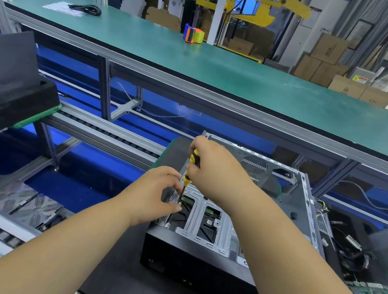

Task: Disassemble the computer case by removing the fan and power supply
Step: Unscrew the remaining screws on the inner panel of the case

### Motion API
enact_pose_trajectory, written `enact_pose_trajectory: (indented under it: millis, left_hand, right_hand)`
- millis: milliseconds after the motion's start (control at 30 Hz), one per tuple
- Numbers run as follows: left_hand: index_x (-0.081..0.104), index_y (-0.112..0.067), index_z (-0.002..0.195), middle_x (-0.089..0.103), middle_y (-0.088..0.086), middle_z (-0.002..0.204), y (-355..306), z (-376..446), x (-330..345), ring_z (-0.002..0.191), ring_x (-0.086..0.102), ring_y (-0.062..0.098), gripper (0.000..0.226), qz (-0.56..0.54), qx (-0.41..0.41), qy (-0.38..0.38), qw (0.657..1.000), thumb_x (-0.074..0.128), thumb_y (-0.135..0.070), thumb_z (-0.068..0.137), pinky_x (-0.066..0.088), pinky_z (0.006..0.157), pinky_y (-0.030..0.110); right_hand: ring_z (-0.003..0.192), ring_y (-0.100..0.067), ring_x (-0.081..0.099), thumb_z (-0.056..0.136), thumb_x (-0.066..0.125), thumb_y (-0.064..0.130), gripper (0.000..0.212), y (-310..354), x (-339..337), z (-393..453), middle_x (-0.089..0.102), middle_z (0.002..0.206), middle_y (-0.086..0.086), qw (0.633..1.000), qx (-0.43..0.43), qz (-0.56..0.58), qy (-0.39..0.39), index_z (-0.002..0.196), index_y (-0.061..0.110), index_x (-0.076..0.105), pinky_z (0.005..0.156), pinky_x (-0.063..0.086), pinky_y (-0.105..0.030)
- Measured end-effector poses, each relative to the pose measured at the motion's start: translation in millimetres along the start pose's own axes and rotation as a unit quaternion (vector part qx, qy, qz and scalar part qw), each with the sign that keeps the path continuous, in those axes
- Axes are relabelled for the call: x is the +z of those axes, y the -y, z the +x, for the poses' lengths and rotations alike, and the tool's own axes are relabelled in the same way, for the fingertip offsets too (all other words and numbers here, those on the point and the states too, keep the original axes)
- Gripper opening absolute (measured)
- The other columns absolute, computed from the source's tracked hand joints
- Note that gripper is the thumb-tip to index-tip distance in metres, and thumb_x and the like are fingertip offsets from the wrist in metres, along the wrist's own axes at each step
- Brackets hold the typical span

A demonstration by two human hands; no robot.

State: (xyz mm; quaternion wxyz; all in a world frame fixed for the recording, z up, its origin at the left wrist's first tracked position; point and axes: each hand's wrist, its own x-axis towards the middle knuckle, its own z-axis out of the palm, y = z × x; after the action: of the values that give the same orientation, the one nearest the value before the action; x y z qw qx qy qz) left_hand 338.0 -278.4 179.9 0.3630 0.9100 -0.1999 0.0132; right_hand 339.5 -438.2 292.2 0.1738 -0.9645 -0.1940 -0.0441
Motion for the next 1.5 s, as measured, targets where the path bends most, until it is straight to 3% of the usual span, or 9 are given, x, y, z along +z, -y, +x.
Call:
enact_pose_trajectory:
  millis: [133, 267, 400, 633, 767, 933, 1100, 1300, 1500]
  left_hand:
    - [0.065, -0.035, 0.099, 0.038, -0.027, 0.127, 2, -2, 3, 0.124, 0.036, 0.001, 0.024, 0.028, -0.007, 0.022, 0.999, 0.075, -0.043, 0.078, 0.037, 0.107, 0.031]
    - [0.065, -0.037, 0.099, 0.031, -0.025, 0.136, -4, -2, 8, 0.125, 0.036, 0.001, 0.025, 0.054, -0.012, 0.044, 0.998, 0.073, -0.047, 0.078, 0.039, 0.103, 0.027]
    - [0.065, -0.034, 0.103, 0.026, -0.027, 0.137, -3, -3, 12, 0.115, 0.039, -0.004, 0.025, 0.047, -0.028, 0.042, 0.998, 0.073, -0.043, 0.081, 0.033, 0.094, 0.016]
    - [0.065, -0.033, 0.102, 0.027, -0.027, 0.137, 0, -4, 13, 0.116, 0.042, -0.004, 0.022, 0.035, -0.027, 0.045, 0.998, 0.073, -0.038, 0.083, 0.034, 0.095, 0.016]
    - [0.064, -0.034, 0.103, 0.027, -0.027, 0.139, 0, -4, 14, 0.120, 0.040, -0.003, 0.022, 0.033, -0.030, 0.044, 0.998, 0.072, -0.038, 0.083, 0.036, 0.098, 0.018]
    - [0.064, -0.033, 0.107, 0.025, -0.027, 0.141, 1, -3, 16, 0.119, 0.035, -0.005, 0.025, 0.048, -0.031, 0.046, 0.997, 0.070, -0.041, 0.084, 0.031, 0.096, 0.017]
    - [0.064, -0.034, 0.106, 0.026, -0.027, 0.139, 2, -4, 17, 0.116, 0.037, -0.005, 0.023, 0.041, -0.029, 0.041, 0.998, 0.070, -0.040, 0.085, 0.030, 0.095, 0.016]
    - [0.063, -0.034, 0.104, 0.028, -0.026, 0.135, 1, -5, 15, 0.114, 0.044, -0.001, 0.019, 0.037, -0.023, 0.046, 0.998, 0.069, -0.038, 0.086, 0.036, 0.093, 0.017]
    - [0.063, -0.031, 0.105, 0.028, -0.024, 0.138, 1, -5, 14, 0.117, 0.043, 0.001, 0.021, 0.043, -0.019, 0.046, 0.998, 0.068, -0.039, 0.087, 0.037, 0.096, 0.020]
  right_hand:
    - [0.084, -0.024, 0.052, 0.089, 0.054, 0.024, 0.011, 0, 1, -2, 0.055, 0.089, -0.001, 1.000, -0.004, -0.023, -0.016, 0.096, 0.016, 0.056, 0.064, 0.035, -0.032]
    - [0.071, -0.016, 0.051, 0.093, 0.051, 0.057, 0.031, -1, -2, 0, 0.054, 0.072, 0.008, 0.995, 0.019, -0.089, -0.031, 0.086, 0.027, 0.053, 0.055, 0.035, -0.030]
    - [0.075, -0.019, 0.053, 0.096, 0.056, 0.040, 0.017, -2, -2, 2, 0.060, 0.078, 0.005, 0.999, 0.009, -0.037, -0.012, 0.090, 0.025, 0.050, 0.056, 0.034, -0.031]
    - [0.082, -0.020, 0.052, 0.089, 0.055, 0.019, 0.007, -1, 0, -2, 0.058, 0.092, 0.000, 1.000, -0.005, 0.012, -0.015, 0.096, 0.017, 0.056, 0.068, 0.045, -0.034]
    - [0.080, -0.019, 0.052, 0.087, 0.055, 0.023, 0.003, -2, 0, -3, 0.056, 0.089, 0.003, 1.000, -0.006, 0.000, -0.024, 0.088, 0.021, 0.057, 0.064, 0.042, -0.032]
    - [0.074, -0.014, 0.056, 0.095, 0.048, 0.056, 0.034, -5, -2, -2, 0.061, 0.076, 0.007, 0.996, 0.012, -0.074, -0.037, 0.090, 0.025, 0.059, 0.058, 0.045, -0.030]
    - [0.080, -0.019, 0.057, 0.098, 0.055, 0.034, 0.016, -3, -1, 0, 0.065, 0.086, 0.003, 1.000, -0.002, -0.010, -0.014, 0.105, 0.020, 0.057, 0.064, 0.039, -0.032]
    - [0.086, -0.019, 0.048, 0.089, 0.053, 0.016, 0.013, -1, 2, -3, 0.053, 0.099, 0.002, 0.999, -0.010, 0.042, -0.025, 0.102, 0.017, 0.055, 0.069, 0.036, -0.030]
    - [0.087, -0.019, 0.049, 0.093, 0.053, 0.030, 0.013, -5, 3, -3, 0.053, 0.093, 0.002, 0.999, -0.018, -0.014, -0.046, 0.093, 0.018, 0.058, 0.070, 0.038, -0.031]
